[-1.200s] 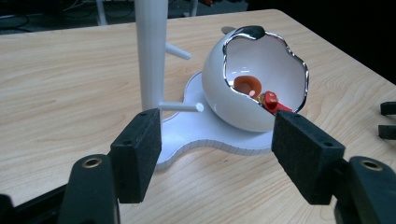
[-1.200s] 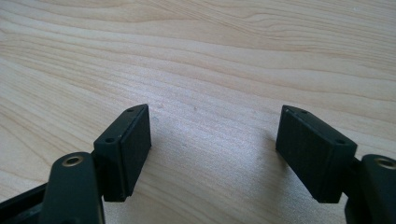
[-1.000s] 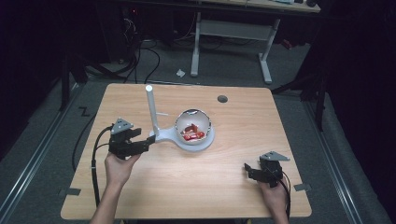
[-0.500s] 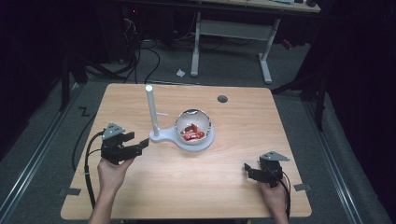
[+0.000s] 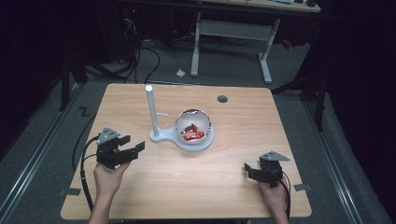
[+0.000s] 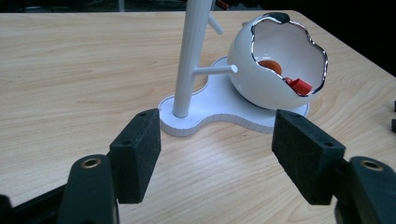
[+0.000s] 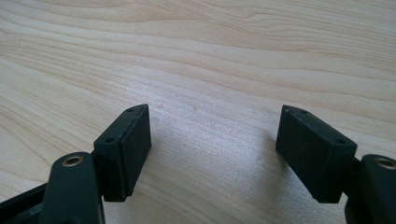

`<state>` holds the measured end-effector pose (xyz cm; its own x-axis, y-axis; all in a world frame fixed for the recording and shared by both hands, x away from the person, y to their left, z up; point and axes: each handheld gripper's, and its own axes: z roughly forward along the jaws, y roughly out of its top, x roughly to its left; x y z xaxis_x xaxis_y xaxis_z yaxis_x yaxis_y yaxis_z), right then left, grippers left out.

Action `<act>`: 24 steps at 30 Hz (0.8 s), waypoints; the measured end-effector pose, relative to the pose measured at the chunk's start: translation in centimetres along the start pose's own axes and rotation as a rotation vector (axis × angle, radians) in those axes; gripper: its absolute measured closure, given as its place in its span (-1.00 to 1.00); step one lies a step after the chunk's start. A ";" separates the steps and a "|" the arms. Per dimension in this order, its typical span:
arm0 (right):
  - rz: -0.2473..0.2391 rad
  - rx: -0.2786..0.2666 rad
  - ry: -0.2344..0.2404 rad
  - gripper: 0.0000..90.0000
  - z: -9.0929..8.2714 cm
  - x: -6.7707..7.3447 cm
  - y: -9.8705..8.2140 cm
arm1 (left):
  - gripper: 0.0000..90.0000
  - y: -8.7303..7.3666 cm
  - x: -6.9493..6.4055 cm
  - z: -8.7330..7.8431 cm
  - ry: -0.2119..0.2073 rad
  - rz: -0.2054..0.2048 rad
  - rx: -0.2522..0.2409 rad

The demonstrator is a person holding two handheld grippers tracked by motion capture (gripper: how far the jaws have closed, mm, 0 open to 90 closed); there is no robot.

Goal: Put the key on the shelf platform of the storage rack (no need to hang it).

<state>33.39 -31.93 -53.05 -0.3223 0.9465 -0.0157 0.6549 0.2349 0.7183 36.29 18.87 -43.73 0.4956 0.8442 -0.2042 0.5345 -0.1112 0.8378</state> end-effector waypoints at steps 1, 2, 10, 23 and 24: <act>0.000 0.000 0.000 -0.41 0.0 0.0 0.0 | -0.26 -0.1 0.0 0.0 0.000 -0.002 0.002; 0.000 0.000 0.000 -0.41 0.0 0.0 0.0 | -0.26 -0.2 0.1 0.0 0.002 -0.003 0.003; 0.000 0.000 0.000 -0.40 0.0 0.0 0.0 | -0.26 -1.1 0.4 0.0 0.007 -0.020 0.011; 0.000 0.001 0.000 -0.41 0.0 0.0 0.0 | -0.26 -3.1 0.6 0.5 0.029 -0.043 0.037; 0.000 0.000 0.000 -0.41 0.0 0.0 0.0 | -0.26 -3.3 0.6 0.6 0.028 -0.048 0.036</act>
<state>33.38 -31.93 -53.05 -0.3223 0.9465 -0.0158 0.6549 0.2350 0.7182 35.24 19.48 -46.95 0.4494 0.8634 -0.2291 0.5818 -0.0883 0.8086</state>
